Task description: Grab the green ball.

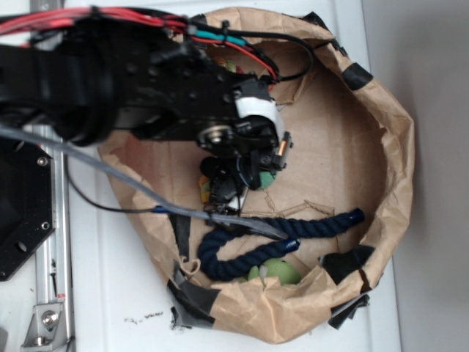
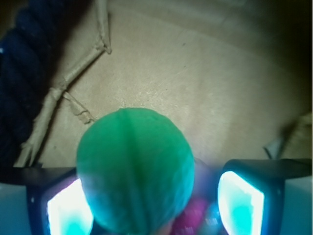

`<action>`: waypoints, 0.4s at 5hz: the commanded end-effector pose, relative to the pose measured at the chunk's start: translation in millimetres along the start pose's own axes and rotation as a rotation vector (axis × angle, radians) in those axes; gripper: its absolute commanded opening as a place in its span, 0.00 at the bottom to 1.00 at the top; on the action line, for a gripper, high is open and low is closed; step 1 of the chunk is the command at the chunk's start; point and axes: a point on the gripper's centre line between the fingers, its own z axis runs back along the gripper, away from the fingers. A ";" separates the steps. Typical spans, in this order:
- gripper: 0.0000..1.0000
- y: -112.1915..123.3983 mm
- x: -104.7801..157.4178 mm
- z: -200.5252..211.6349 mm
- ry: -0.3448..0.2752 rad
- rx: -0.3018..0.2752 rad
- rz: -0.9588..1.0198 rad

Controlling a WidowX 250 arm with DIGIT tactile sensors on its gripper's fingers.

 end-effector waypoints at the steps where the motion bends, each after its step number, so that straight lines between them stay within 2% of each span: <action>1: 0.00 13.6 14.1 28.1 0.003 0.147 0.087; 2: 0.00 7.8 27.5 77.4 -0.065 0.190 0.228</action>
